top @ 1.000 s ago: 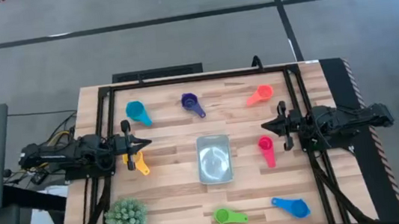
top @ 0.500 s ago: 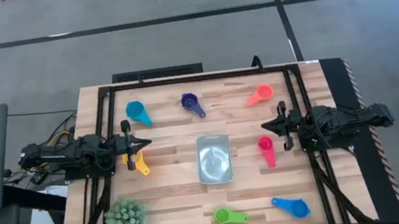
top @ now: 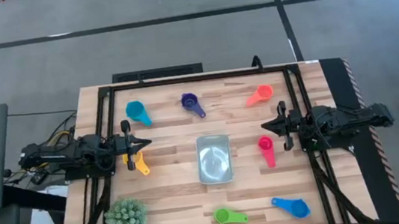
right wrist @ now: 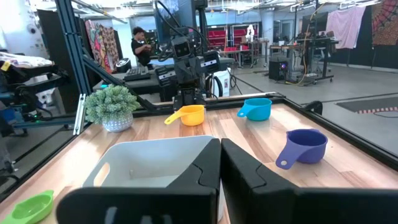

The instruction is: Nest measuring cups in basket

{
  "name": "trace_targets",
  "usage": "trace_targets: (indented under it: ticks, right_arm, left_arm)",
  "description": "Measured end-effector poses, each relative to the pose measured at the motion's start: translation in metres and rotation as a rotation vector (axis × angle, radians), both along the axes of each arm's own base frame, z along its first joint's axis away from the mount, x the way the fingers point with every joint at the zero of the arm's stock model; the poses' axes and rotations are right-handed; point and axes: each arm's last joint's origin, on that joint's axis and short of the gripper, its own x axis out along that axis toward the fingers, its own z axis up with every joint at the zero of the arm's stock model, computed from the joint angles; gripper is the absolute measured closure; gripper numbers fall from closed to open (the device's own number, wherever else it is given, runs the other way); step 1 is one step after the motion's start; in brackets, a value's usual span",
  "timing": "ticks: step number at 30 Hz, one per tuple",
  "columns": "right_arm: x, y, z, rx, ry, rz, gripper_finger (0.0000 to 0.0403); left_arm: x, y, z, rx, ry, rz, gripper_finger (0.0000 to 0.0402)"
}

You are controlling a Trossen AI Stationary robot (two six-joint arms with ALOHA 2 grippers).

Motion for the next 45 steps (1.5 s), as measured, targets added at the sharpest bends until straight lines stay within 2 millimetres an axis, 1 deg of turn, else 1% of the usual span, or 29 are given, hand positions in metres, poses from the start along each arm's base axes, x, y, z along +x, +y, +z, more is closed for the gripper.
trace_targets:
  ticks: [4, 5, 8, 9, 11, 13, 15, 17, 19, 22, 23, 25, 27, 29, 31, 34, 36, 38, 41, 45]
  right_arm:
    - [0.000, 0.000, 0.000, 0.000, 0.000, 0.000, 0.0365]
    - [0.000, 0.000, 0.000, 0.000, 0.000, 0.000, 0.0365]
    - [0.000, 0.000, 0.000, 0.000, 0.000, 0.000, 0.0365]
    - [0.000, 0.000, 0.000, 0.000, 0.000, 0.000, 0.0365]
    - [0.000, 0.000, 0.000, 0.000, 0.000, 0.000, 0.0365]
    - [0.000, 0.000, 0.000, 0.000, 0.000, 0.000, 0.0365]
    - [0.000, 0.000, 0.000, 0.000, 0.000, 0.000, 0.0365]
    - [0.000, 0.000, 0.000, 0.000, 0.000, 0.000, 0.0365]
    - [0.000, 0.000, 0.000, 0.000, -0.001, 0.000, 0.0365]
    - [0.000, 0.000, 0.000, 0.000, 0.000, 0.000, 0.0365]
    - [0.000, 0.000, 0.000, 0.000, -0.001, 0.000, 0.0365]
    - [0.000, 0.000, 0.000, -0.033, 0.001, -0.002, 0.0365]
    - [0.000, 0.000, 0.001, -0.107, -0.001, -0.010, 0.0365]
    - [0.000, -0.001, 0.002, -0.132, -0.013, -0.015, 0.0365]
    - [0.000, -0.001, 0.005, -0.110, -0.045, -0.018, 0.0365]
    - [-0.001, -0.001, 0.009, -0.036, -0.091, -0.018, 0.0365]
    - [-0.001, -0.003, 0.012, 0.037, -0.131, -0.060, 0.0365]
    - [-0.002, -0.006, 0.012, 0.191, -0.155, -0.143, 0.0365]
    - [-0.003, -0.012, 0.010, 0.501, -0.226, -0.268, 0.0365]
    - [0.000, -0.016, 0.004, 0.733, -0.236, -0.309, 0.0365]
  left_arm:
    - [0.000, 0.000, 0.000, 0.001, 0.000, 0.000, 0.0401]
    - [0.000, 0.000, 0.000, 0.021, 0.001, 0.003, 0.0401]
    - [0.000, 0.001, 0.004, 0.161, -0.018, 0.042, 0.0401]
    - [-0.001, 0.001, 0.006, 0.179, -0.029, 0.043, 0.0401]
    - [-0.001, 0.001, 0.007, 0.175, -0.044, 0.045, 0.0401]
    - [-0.001, 0.002, 0.010, 0.120, -0.083, 0.073, 0.0401]
    - [-0.002, 0.003, 0.013, 0.034, -0.124, 0.115, 0.0402]
    - [-0.003, 0.005, 0.013, -0.099, -0.156, 0.158, 0.0402]
    - [-0.003, 0.006, 0.013, -0.315, -0.214, 0.187, 0.0401]
    - [-0.004, 0.008, 0.013, -0.705, -0.331, 0.183, 0.0401]
    - [-0.004, 0.008, 0.012, -0.785, -0.357, 0.194, 0.0401]
    - [-0.004, 0.010, 0.009, -0.864, -0.390, 0.279, 0.0401]
    - [-0.005, 0.013, 0.006, -0.924, -0.427, 0.362, 0.0402]
    - [-0.006, 0.013, 0.006, -1.015, -0.482, 0.385, 0.0402]
    - [-0.007, 0.014, 0.006, -1.074, -0.532, 0.408, 0.0401]
    - [-0.008, 0.016, 0.005, -1.065, -0.569, 0.489, 0.0402]
    - [-0.009, 0.017, 0.005, -1.069, -0.590, 0.512, 0.0402]
    - [-0.009, 0.017, 0.007, -1.097, -0.619, 0.485, 0.0401]
    - [-0.008, 0.015, 0.012, -1.120, -0.617, 0.392, 0.0401]
    - [-0.005, 0.014, 0.016, -1.106, -0.568, 0.372, 0.0401]
